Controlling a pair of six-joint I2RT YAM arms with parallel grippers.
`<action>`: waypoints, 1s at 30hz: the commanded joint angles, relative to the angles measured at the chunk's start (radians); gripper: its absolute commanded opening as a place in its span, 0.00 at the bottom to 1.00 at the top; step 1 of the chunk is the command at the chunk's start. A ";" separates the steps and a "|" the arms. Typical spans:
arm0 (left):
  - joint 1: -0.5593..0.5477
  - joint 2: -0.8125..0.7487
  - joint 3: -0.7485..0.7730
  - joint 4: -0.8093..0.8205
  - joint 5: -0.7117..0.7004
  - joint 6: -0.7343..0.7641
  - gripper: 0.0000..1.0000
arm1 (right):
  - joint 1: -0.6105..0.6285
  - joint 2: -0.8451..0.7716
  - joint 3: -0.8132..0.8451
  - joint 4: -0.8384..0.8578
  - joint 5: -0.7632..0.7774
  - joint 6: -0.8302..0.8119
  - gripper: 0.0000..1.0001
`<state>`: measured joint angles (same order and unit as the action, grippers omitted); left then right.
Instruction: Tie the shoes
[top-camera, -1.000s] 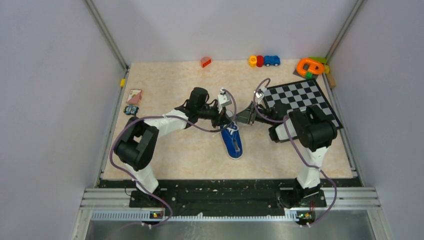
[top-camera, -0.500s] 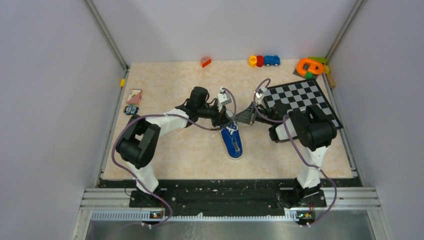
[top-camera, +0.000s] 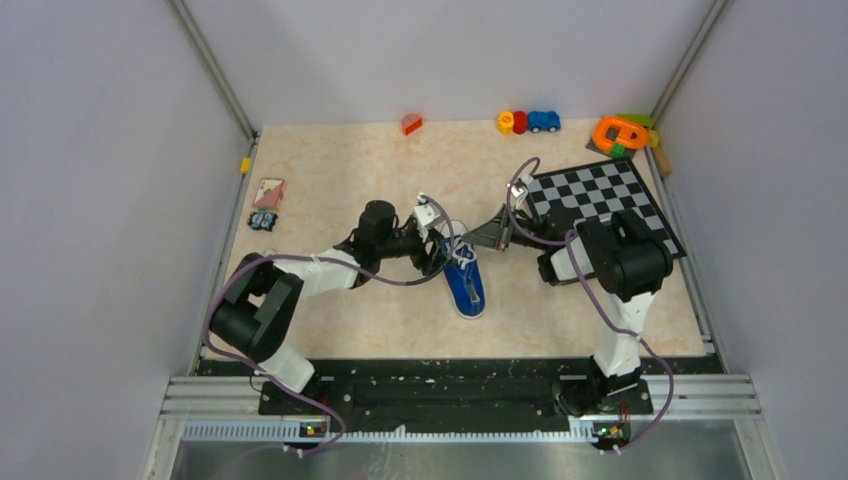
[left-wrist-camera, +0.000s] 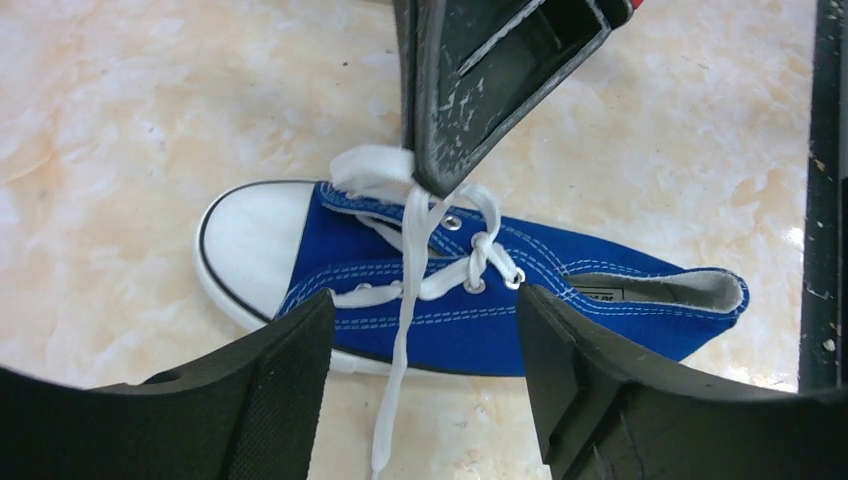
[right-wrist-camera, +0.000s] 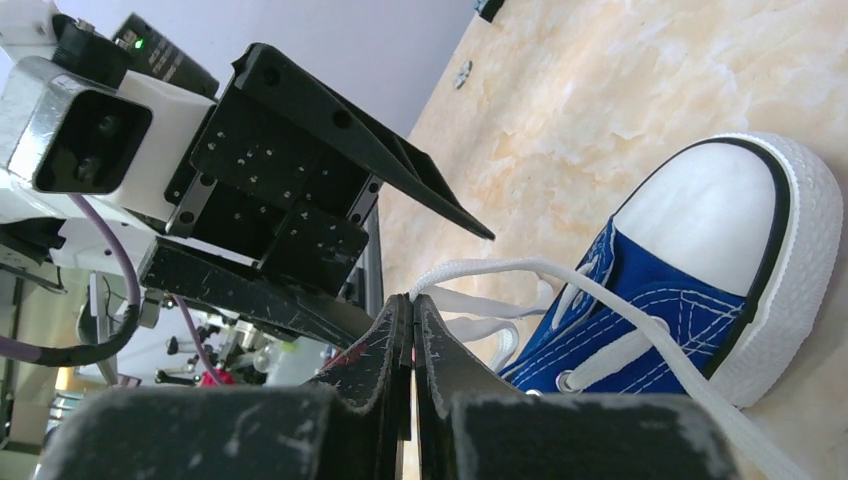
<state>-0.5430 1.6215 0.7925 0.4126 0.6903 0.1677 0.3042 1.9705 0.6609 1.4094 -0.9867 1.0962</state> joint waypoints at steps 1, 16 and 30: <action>-0.001 -0.087 -0.101 0.284 -0.139 -0.109 0.73 | -0.002 0.011 0.003 0.076 -0.012 0.000 0.00; -0.009 -0.447 -0.401 0.387 -0.631 -0.358 0.99 | -0.003 0.009 0.002 0.090 0.000 0.027 0.00; -0.224 -0.133 -0.268 0.539 -0.784 -0.139 0.63 | -0.006 -0.010 -0.004 0.100 0.013 0.052 0.00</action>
<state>-0.7444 1.4338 0.5018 0.7933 -0.0490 -0.0441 0.3042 1.9743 0.6609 1.4284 -0.9771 1.1465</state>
